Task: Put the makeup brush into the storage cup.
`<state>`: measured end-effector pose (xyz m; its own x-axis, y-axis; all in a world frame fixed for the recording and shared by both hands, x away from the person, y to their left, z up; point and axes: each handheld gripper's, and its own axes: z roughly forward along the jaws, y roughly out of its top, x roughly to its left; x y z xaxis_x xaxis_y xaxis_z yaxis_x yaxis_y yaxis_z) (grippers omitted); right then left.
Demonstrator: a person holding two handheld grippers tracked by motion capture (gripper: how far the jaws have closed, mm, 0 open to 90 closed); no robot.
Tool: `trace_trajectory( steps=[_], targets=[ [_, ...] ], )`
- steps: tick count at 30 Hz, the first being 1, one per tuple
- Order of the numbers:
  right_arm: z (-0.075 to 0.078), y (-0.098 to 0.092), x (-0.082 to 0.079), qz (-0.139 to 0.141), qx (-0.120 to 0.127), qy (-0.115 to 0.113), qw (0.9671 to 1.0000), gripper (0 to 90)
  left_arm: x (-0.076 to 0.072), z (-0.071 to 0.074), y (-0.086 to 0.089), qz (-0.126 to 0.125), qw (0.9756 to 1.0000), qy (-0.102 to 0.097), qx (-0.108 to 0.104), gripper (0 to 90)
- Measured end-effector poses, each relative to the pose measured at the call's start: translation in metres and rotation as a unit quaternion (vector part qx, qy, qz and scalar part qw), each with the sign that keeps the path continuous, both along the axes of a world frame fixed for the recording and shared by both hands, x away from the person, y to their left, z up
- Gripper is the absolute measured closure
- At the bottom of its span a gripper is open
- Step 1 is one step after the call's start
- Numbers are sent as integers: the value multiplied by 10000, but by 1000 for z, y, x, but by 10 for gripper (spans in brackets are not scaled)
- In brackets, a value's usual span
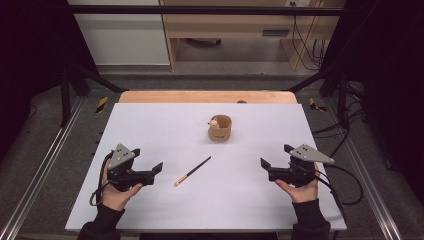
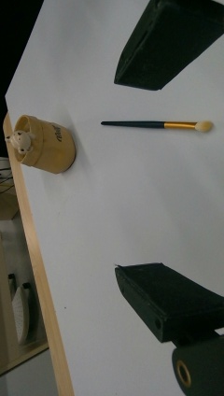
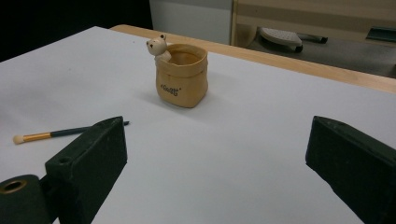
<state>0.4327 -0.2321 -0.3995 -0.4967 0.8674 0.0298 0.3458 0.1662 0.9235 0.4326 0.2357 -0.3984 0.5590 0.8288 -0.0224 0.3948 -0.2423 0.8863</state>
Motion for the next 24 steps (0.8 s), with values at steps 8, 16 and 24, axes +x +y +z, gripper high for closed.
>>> trace_trajectory(
  steps=[8, 16, 24],
  targets=[
    [1, 0, -1, -2, 32, -1, 10000, 61, 7, 2, -9, -132, 9998, 55, 141, 71],
    [0, 0, 0, -3, 5, 10, 10000, 63, 15, 1, -20, -257, 9990, 147, 332, 75],
    [0, 0, -1, -8, 15, -2, 10000, 65, 22, 1, -37, -418, 9976, 233, 510, 80]
  ],
)
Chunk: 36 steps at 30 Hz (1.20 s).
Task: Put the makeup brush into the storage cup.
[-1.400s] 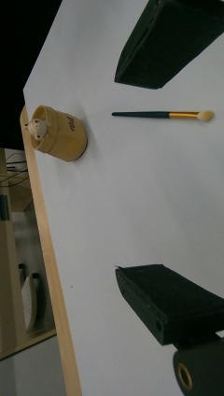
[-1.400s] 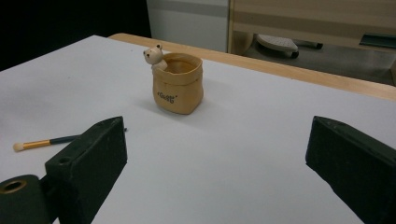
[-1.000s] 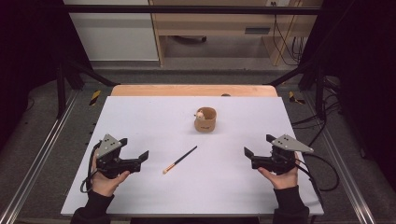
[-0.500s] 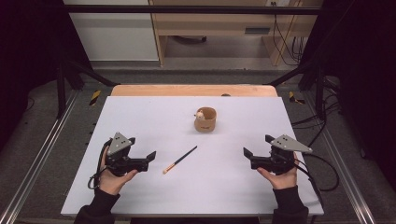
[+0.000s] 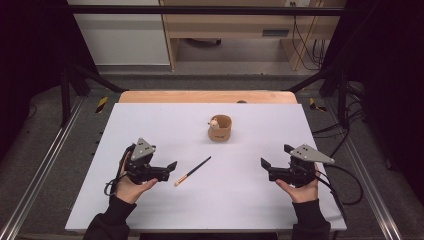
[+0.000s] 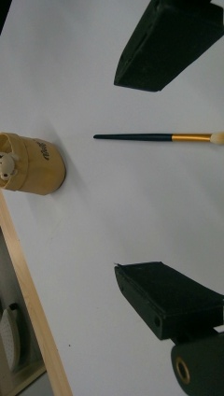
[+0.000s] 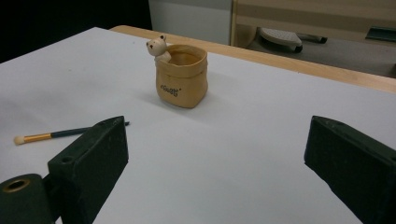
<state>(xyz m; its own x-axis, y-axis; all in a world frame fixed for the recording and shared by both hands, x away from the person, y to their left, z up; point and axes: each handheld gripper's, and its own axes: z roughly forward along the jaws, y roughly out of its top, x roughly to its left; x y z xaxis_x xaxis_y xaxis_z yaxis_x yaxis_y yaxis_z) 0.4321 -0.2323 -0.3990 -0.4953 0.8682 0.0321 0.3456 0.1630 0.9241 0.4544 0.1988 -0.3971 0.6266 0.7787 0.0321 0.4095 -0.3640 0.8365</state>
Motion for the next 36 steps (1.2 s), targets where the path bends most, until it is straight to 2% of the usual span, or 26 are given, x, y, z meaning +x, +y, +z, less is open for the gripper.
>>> trace_trajectory(
  steps=[13, 22, 36],
  targets=[
    [0, 0, 0, 6, 15, 21, 10000, 71, 10, -2, -26, -240, 9992, 127, 291, 94],
    [0, 0, 0, 11, 4, 56, 10000, 70, 19, -8, -42, -387, 9973, 302, 538, 113],
    [-1, 1, 1, 31, 3, 79, 10000, 71, 28, -17, -53, -521, 9944, 507, 766, 163]
  ],
)
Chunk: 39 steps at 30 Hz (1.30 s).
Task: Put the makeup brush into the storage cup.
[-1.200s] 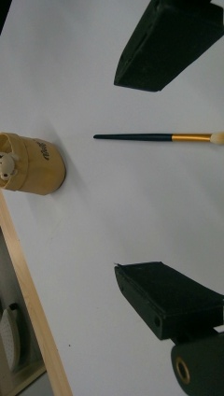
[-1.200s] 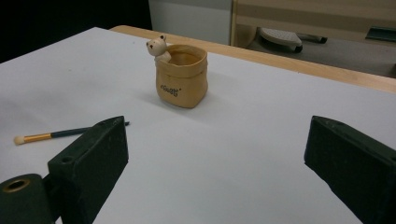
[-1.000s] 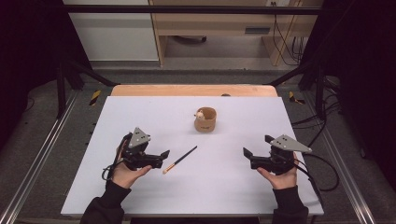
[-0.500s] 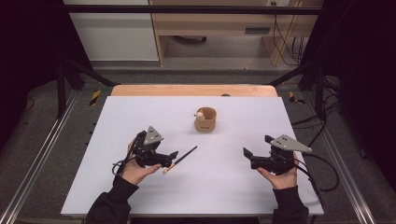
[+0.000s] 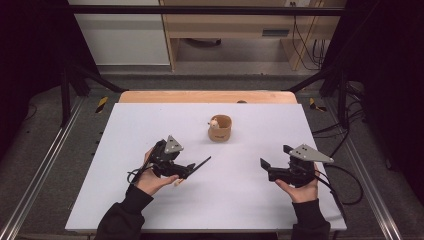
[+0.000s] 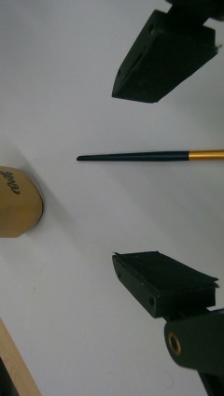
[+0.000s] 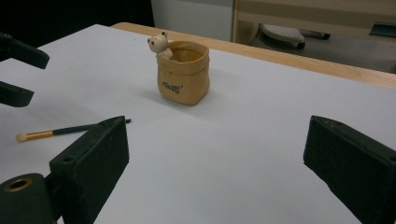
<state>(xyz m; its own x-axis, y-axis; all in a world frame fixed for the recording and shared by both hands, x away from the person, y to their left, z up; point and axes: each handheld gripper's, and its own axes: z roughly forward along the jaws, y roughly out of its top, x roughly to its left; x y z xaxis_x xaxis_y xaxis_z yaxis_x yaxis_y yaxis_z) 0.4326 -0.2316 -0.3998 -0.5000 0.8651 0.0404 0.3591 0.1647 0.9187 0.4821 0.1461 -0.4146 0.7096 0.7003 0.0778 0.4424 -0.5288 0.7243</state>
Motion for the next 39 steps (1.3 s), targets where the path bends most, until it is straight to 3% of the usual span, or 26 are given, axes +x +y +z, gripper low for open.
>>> trace_trajectory(
  steps=[14, 25, 39],
  targets=[
    [-2, 2, 1, 35, -33, 57, 10000, 70, 10, -9, -5, -129, 9991, 282, 296, 260],
    [-2, 1, 1, 52, -30, 58, 10000, 71, 16, -9, -18, -209, 9978, 372, 509, 328],
    [-3, 2, 2, 76, -45, 88, 9999, 71, 21, -21, -32, -395, 9933, 668, 857, 446]
  ],
)
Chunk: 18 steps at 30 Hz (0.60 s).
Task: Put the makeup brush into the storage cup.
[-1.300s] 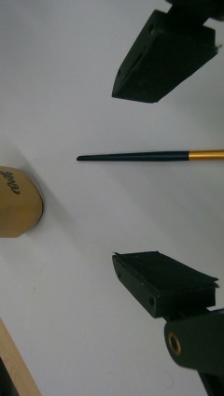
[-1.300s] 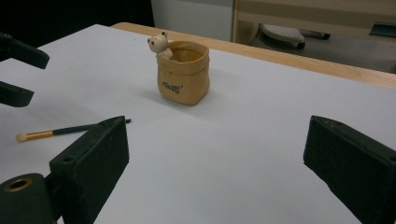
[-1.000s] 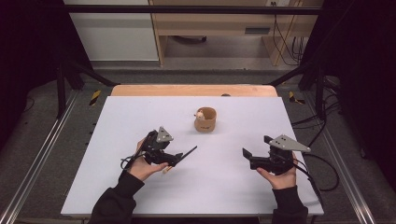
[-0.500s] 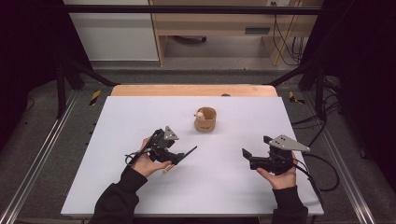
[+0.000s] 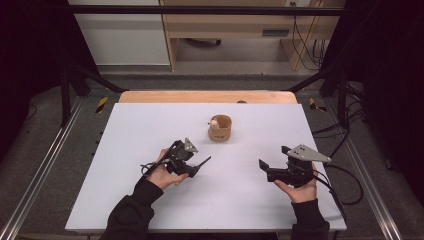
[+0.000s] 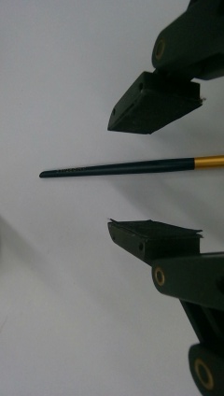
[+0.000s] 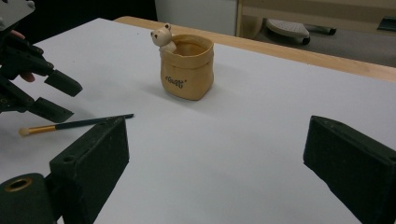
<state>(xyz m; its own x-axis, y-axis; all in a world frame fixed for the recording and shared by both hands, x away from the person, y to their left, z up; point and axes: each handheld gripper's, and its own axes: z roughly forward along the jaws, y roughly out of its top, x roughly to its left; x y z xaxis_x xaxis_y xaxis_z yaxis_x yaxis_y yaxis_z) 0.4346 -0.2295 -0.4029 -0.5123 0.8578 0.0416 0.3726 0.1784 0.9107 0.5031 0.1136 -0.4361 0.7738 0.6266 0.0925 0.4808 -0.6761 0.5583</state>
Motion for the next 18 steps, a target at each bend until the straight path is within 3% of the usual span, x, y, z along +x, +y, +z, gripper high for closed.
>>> trace_trajectory(
  steps=[11, 18],
  targets=[
    [0, 1, 0, 7, -4, 24, 10000, 71, 5, -7, -5, -97, 9995, 219, 209, 561],
    [-1, 1, 1, 25, -13, 37, 10000, 70, 6, -9, -6, -103, 9992, 302, 228, 622]
  ],
)
